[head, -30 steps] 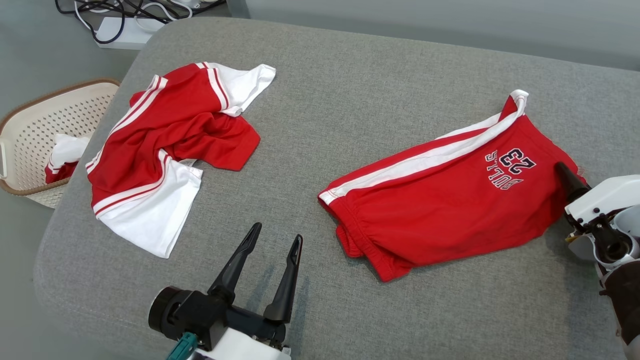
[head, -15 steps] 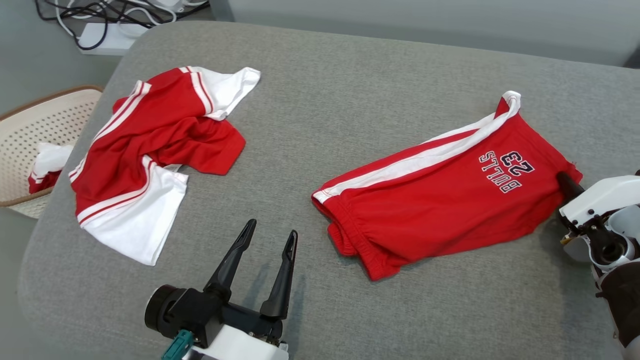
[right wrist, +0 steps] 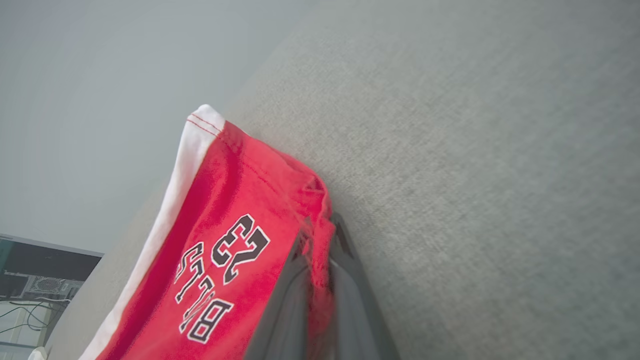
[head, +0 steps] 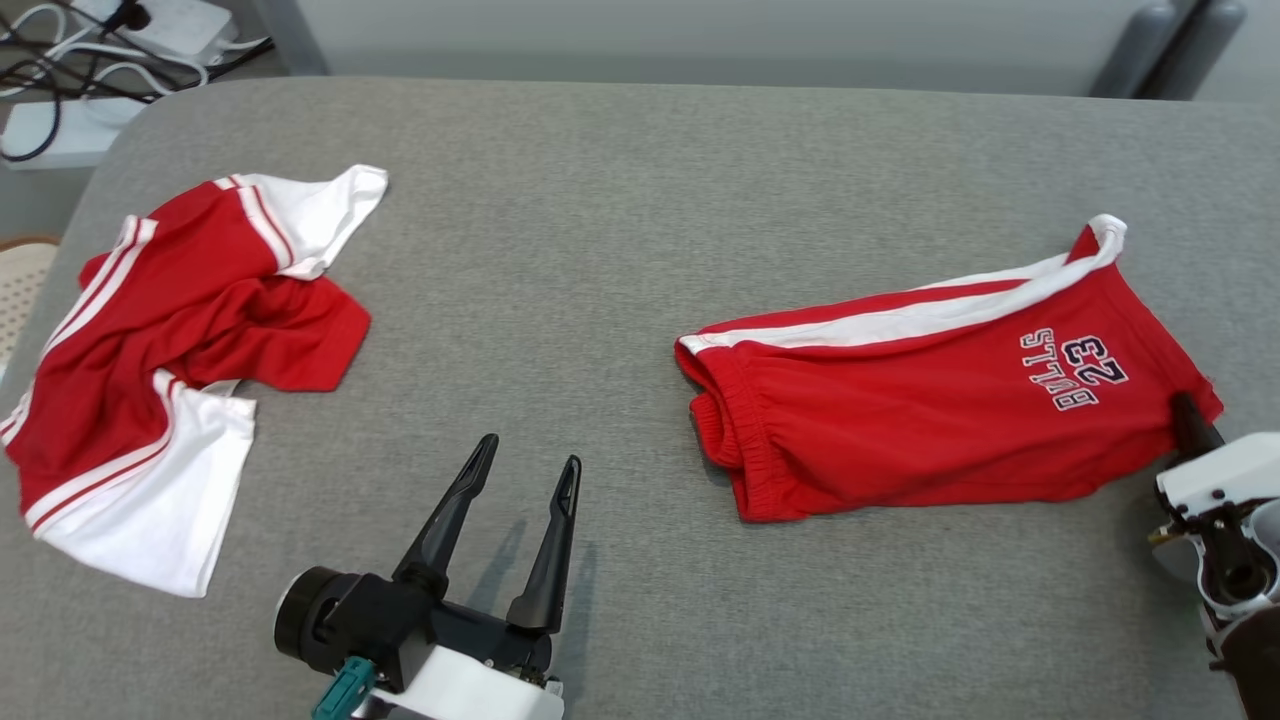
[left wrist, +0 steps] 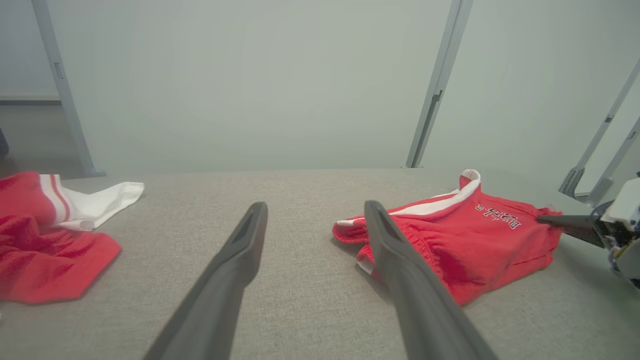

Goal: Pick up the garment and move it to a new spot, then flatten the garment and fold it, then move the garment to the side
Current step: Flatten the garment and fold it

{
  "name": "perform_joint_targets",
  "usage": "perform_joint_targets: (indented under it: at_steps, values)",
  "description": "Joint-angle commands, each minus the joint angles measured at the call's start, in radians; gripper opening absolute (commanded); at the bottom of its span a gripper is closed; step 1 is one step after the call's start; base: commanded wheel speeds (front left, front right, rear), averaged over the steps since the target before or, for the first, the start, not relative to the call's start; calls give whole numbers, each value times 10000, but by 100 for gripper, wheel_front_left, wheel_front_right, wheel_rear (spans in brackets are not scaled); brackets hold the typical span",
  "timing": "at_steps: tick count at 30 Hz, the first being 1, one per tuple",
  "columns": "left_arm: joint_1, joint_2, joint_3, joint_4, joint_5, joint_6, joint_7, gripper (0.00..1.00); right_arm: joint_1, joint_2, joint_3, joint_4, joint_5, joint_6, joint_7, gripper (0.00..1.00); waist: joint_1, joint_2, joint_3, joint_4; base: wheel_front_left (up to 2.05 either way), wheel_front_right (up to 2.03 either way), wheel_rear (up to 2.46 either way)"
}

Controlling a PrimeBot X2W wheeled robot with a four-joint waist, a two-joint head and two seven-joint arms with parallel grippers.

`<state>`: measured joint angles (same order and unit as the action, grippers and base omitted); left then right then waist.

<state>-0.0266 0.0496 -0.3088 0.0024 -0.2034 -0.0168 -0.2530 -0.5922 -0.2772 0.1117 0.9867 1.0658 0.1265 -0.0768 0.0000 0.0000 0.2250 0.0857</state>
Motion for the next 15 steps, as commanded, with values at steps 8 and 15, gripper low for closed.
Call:
perform_joint_targets:
  at_steps: [8,15]
  values:
    - [-269,7,421,-161,204,-160,-88,100,1315,-196,167,-657,-40,42,-670,0,0,0,-231,-723,0,0,0]
    - [-244,7,507,-162,223,-213,-88,100,2032,-91,111,-1371,-121,42,-824,0,0,0,-306,-1143,0,0,0]
